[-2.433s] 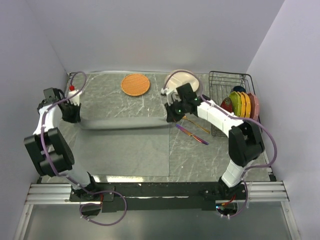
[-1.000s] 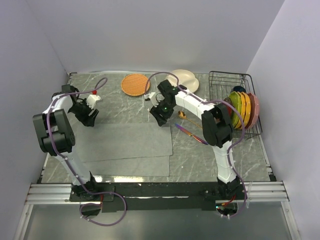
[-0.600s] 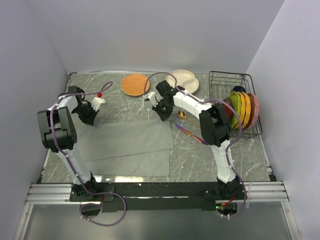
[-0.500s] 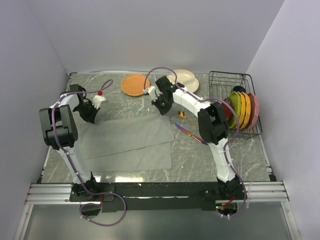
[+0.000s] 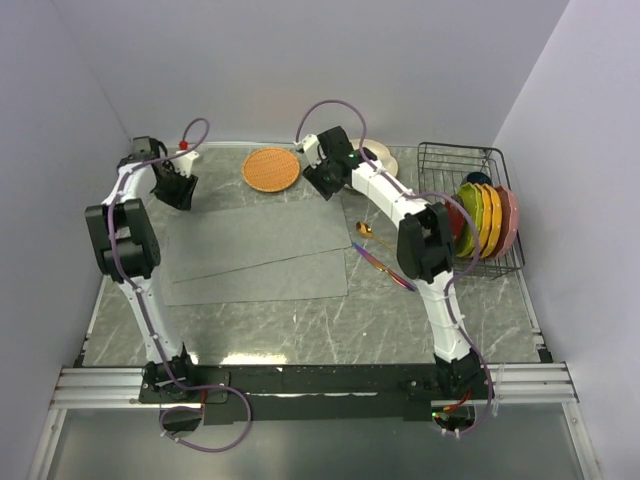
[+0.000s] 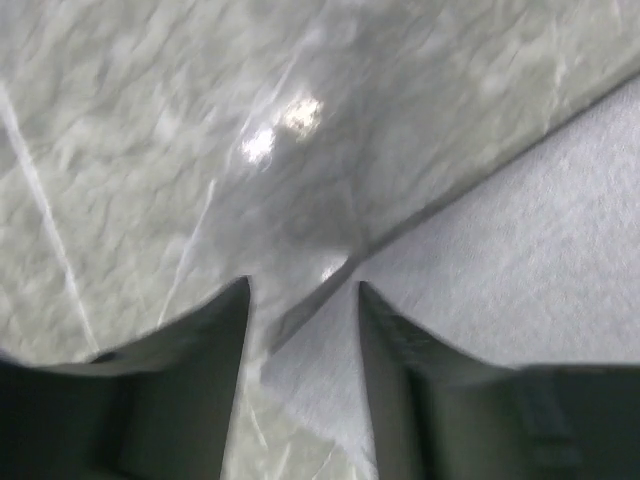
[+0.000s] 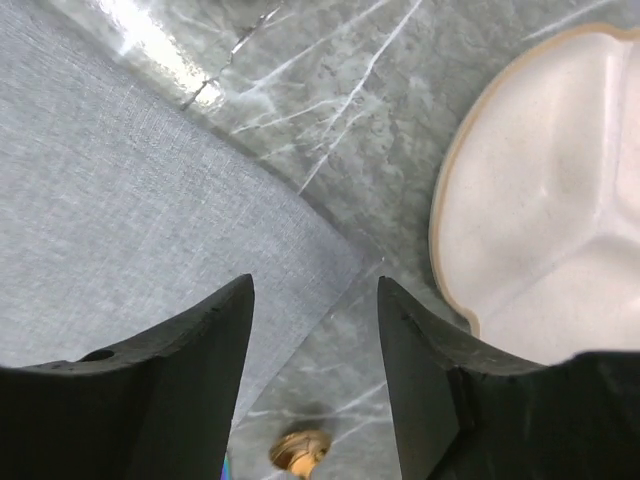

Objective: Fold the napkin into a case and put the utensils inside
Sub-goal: Move the rectangle-folded napkin to the center of the board.

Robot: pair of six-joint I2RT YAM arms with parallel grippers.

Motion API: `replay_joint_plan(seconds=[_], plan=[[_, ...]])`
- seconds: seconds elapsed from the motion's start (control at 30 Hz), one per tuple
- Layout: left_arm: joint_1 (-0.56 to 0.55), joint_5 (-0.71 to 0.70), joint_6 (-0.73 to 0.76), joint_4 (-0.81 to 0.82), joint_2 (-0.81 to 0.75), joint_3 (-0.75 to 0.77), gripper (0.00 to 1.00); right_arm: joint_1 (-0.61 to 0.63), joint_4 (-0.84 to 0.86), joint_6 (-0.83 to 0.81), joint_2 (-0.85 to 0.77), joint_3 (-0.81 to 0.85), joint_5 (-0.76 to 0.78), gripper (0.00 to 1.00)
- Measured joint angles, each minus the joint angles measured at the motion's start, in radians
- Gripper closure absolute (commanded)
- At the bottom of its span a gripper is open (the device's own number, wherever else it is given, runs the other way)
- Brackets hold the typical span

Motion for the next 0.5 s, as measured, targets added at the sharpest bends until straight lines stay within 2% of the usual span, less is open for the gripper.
replay_joint_plan(seconds=[0.1,0.23,0.4,0.5], plan=[[0.039,0.019,-0.037,-0.016,-0.069,-0.061,0.44,-0.003,-0.004,0.043,-0.064,-0.068,-0.017,0.39],[0.115,0.059,-0.099,-0.057,-0.238,-0.198,0.44,-0.009,-0.05,0.138,-0.211,-0.22,-0.079,0.39],[0.203,0.117,-0.21,-0.072,-0.423,-0.364,0.43,-0.041,-0.083,0.258,-0.347,-0.367,-0.182,0.43],[0.212,0.134,-0.285,-0.054,-0.5,-0.482,0.43,-0.061,-0.086,0.311,-0.383,-0.456,-0.224,0.46]])
